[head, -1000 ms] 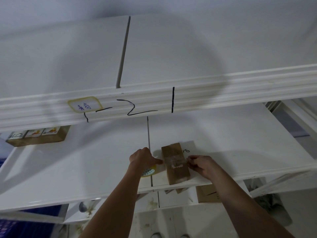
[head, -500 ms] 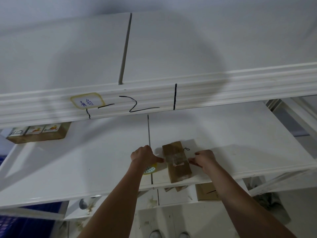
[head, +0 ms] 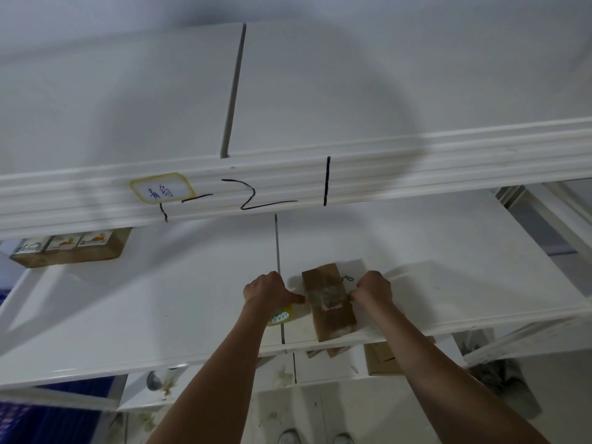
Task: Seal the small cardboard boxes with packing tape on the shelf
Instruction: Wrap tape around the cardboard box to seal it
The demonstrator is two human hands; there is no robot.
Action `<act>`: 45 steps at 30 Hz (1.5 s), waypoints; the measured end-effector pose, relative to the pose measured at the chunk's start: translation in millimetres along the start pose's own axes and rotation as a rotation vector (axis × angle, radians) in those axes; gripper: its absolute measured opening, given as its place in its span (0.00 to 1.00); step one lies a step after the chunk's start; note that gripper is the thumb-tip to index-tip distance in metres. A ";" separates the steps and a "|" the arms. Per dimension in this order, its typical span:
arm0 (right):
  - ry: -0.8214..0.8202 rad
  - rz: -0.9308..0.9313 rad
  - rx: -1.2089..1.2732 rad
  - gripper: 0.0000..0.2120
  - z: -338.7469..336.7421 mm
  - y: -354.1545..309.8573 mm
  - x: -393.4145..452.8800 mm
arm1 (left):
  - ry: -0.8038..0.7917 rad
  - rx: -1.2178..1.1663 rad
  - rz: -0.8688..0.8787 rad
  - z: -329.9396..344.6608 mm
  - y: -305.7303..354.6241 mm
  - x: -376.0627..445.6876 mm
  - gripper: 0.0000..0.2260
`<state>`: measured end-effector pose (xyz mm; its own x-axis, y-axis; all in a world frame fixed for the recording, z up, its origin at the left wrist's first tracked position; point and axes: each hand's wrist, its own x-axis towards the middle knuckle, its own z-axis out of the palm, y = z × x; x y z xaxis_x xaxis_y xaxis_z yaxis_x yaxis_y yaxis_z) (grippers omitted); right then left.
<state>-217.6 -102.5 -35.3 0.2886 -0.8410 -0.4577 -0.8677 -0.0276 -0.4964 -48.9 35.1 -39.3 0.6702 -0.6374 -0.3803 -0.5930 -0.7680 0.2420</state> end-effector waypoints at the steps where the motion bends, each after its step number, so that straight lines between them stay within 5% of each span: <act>1: 0.008 -0.017 -0.020 0.06 0.9 1.7 -0.3 | -0.001 -0.001 0.001 0.4 0.0 -0.2 0.31; 10: 0.018 -0.132 -0.116 0.02 9.3 -19.6 -25.4 | 0.009 0.011 -0.004 -0.1 0.6 -1.5 0.32; 15: -0.088 -0.064 -0.296 0.25 26.8 -48.4 -39.5 | 0.002 0.032 -0.007 -1.0 3.2 -4.0 0.33; 21: -0.150 0.109 -0.472 0.34 43.7 -66.6 -37.8 | -0.025 0.029 0.018 -0.1 -0.8 -0.9 0.35; 26: -0.127 0.077 -0.411 0.30 45.2 -64.6 -42.4 | -0.103 -0.086 0.018 -5.7 -16.2 2.4 0.30; 33: -0.116 0.090 -0.417 0.48 56.3 -66.9 -43.4 | -0.122 -0.109 0.075 -15.0 -31.0 5.3 0.25; 38: -0.040 0.021 -0.456 0.37 58.1 -70.9 -46.3 | -0.127 -0.206 0.074 -18.6 -46.2 6.0 0.24; 45: -0.005 0.018 -0.374 0.45 61.1 -72.3 -48.3 | -0.128 -0.456 0.010 -8.4 -56.8 0.0 0.24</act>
<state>-144.1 -26.9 -22.4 0.2731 -0.8405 -0.4681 -0.9603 -0.2092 -0.1846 -11.5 78.2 -45.6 0.5875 -0.6542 -0.4762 -0.3235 -0.7293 0.6028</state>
